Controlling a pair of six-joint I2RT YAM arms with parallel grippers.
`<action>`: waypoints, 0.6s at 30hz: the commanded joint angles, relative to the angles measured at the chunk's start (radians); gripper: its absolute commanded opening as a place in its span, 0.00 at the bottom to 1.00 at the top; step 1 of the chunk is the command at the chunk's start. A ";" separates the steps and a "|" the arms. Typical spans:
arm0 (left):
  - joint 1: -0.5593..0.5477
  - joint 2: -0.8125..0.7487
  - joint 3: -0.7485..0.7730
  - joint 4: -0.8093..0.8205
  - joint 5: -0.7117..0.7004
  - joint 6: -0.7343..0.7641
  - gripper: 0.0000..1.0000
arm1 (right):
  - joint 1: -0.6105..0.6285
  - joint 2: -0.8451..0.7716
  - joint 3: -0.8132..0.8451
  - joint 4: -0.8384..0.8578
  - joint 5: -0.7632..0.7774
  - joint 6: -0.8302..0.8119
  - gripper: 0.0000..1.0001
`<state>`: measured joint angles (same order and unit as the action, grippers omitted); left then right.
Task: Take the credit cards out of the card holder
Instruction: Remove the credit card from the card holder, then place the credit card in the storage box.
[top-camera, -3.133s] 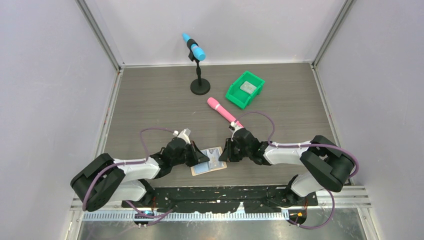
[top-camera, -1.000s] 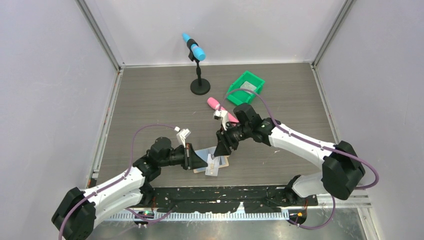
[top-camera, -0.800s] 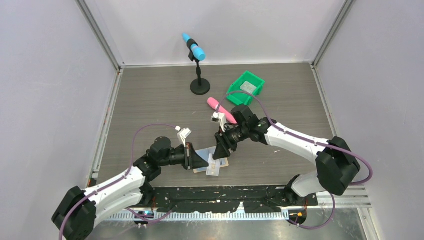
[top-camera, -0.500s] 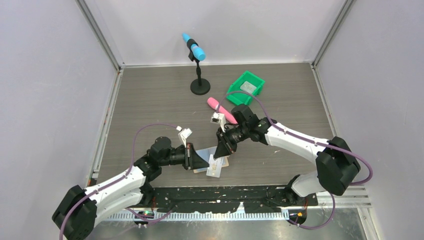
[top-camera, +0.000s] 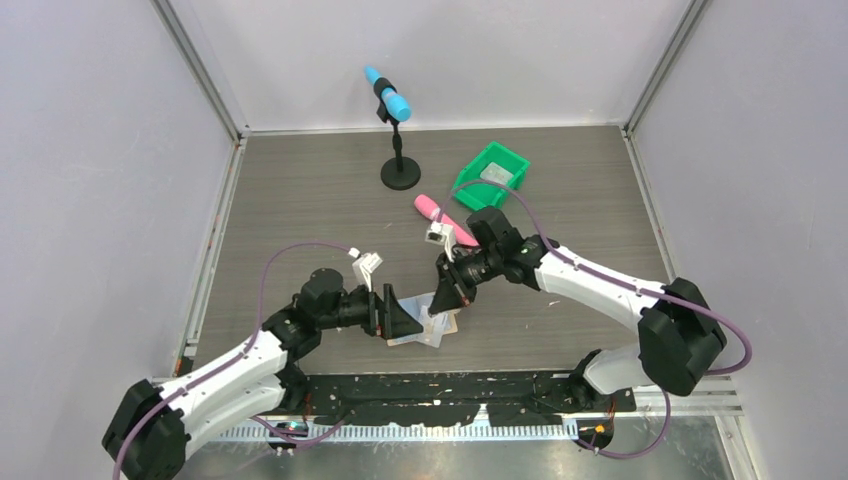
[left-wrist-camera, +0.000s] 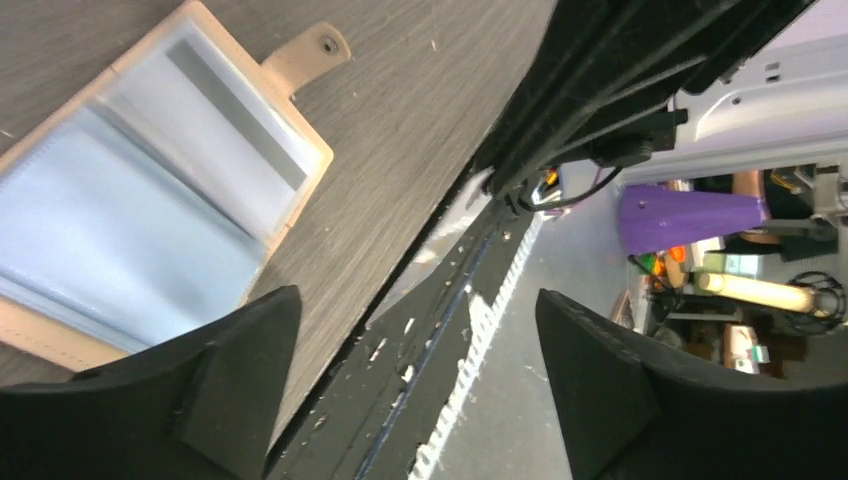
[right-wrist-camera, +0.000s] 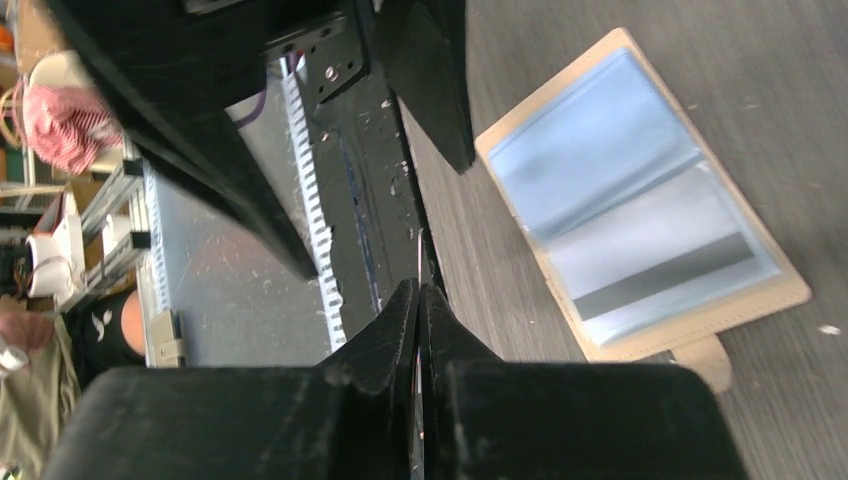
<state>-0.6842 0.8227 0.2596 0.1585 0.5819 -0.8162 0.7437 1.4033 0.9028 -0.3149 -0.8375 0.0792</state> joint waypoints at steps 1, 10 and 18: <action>0.005 -0.078 0.111 -0.207 -0.135 0.111 0.99 | -0.053 -0.065 0.002 0.034 0.064 0.078 0.05; 0.004 -0.203 0.221 -0.517 -0.428 0.219 1.00 | -0.213 -0.163 0.025 0.169 0.299 0.274 0.05; 0.004 -0.218 0.339 -0.705 -0.706 0.295 1.00 | -0.351 -0.110 0.060 0.275 0.700 0.499 0.05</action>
<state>-0.6842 0.6041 0.5289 -0.4355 0.0647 -0.5915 0.4576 1.2697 0.9279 -0.1688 -0.3759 0.4297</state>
